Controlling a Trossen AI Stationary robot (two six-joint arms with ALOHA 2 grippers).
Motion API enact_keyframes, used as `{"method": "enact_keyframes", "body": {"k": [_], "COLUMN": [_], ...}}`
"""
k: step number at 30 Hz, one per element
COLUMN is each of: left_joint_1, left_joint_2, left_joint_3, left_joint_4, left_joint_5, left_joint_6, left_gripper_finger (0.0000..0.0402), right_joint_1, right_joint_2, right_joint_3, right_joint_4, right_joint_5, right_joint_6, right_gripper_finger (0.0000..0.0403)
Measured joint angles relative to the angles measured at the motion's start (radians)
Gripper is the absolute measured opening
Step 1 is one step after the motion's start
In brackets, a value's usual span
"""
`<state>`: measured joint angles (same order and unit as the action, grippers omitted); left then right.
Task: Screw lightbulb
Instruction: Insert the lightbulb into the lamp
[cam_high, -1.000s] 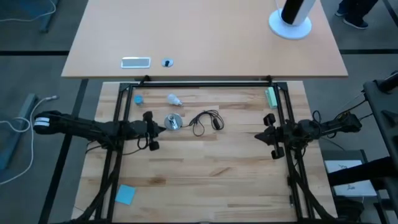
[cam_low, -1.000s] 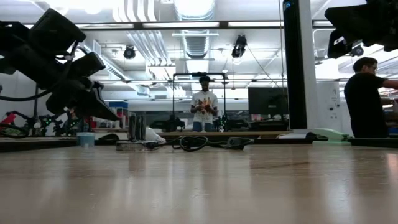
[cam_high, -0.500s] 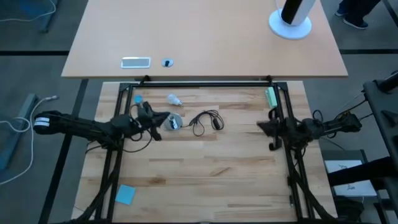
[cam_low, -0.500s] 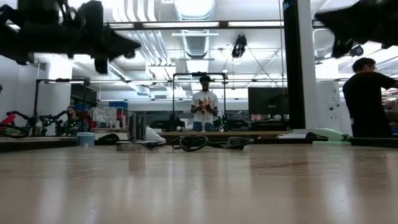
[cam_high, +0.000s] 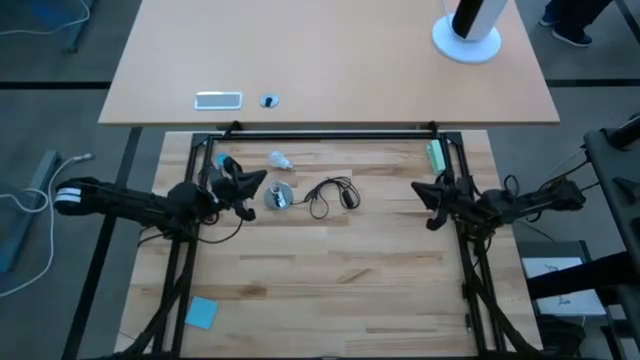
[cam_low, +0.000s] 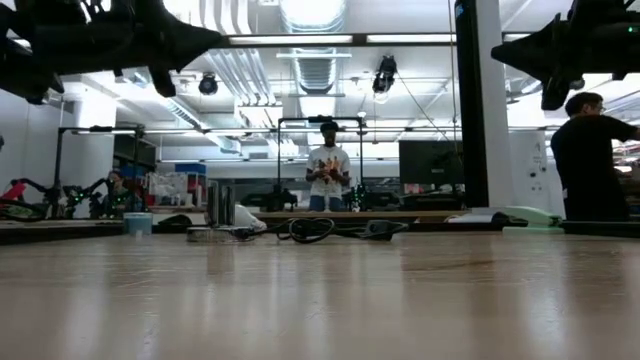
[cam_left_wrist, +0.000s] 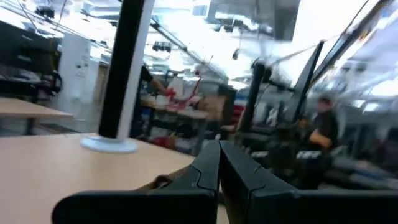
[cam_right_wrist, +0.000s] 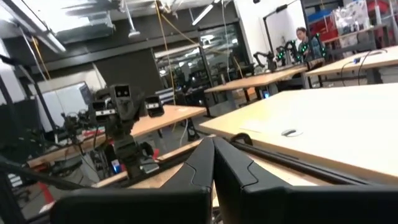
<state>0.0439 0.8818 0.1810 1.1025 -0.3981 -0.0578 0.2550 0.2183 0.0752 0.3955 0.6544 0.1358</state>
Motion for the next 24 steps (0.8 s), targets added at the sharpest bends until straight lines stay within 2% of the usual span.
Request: {"method": "enact_keyframes", "body": {"k": [3, 4, 6, 9, 12, 14, 18, 22, 24], "left_joint_1": [0.013, 0.016, 0.029, 0.072, 0.130, 0.170, 0.242, 0.314, 0.351], "left_joint_2": [0.010, 0.010, 0.008, 0.013, 0.077, 0.134, 0.261, 0.399, 0.465], "left_joint_3": [0.039, 0.061, 0.135, 0.313, 0.516, 0.629, 0.814, 0.958, 1.023], "left_joint_4": [0.021, -0.016, -0.179, -0.618, -1.089, -1.328, -1.583, -1.710, -1.759], "left_joint_5": [-0.172, -0.222, -0.250, -0.248, -0.222, -0.207, -0.178, -0.033, -0.003], "left_joint_6": [0.107, 0.151, 0.237, 0.273, 0.251, 0.260, 0.405, 0.578, 0.643], "left_gripper_finger": [0.0000, 0.0000, 0.0000, 0.0000, 0.0000, 0.0000, 0.0006, 0.0029, 0.0047], "right_joint_1": [0.000, 0.000, -0.001, -0.001, -0.001, -0.001, 0.000, 0.000, 0.000], "right_joint_2": [0.080, 0.109, 0.165, 0.235, 0.286, 0.314, 0.336, 0.342, 0.342], "right_joint_3": [0.035, 0.045, 0.071, 0.111, 0.143, 0.165, 0.190, 0.201, 0.205], "right_joint_4": [0.005, 0.003, 0.003, 0.003, 0.002, -0.002, -0.004, -0.025, -0.043], "right_joint_5": [0.001, 0.001, 0.003, 0.038, 0.092, 0.100, 0.101, 0.102, 0.103], "right_joint_6": [0.001, -0.001, -0.007, -0.021, 0.006, 0.018, 0.020, 0.022, 0.036], "right_gripper_finger": [0.0000, 0.0000, 0.0000, 0.0000, 0.0000, 0.0000, 0.0000, 0.0000, 0.0000]}}
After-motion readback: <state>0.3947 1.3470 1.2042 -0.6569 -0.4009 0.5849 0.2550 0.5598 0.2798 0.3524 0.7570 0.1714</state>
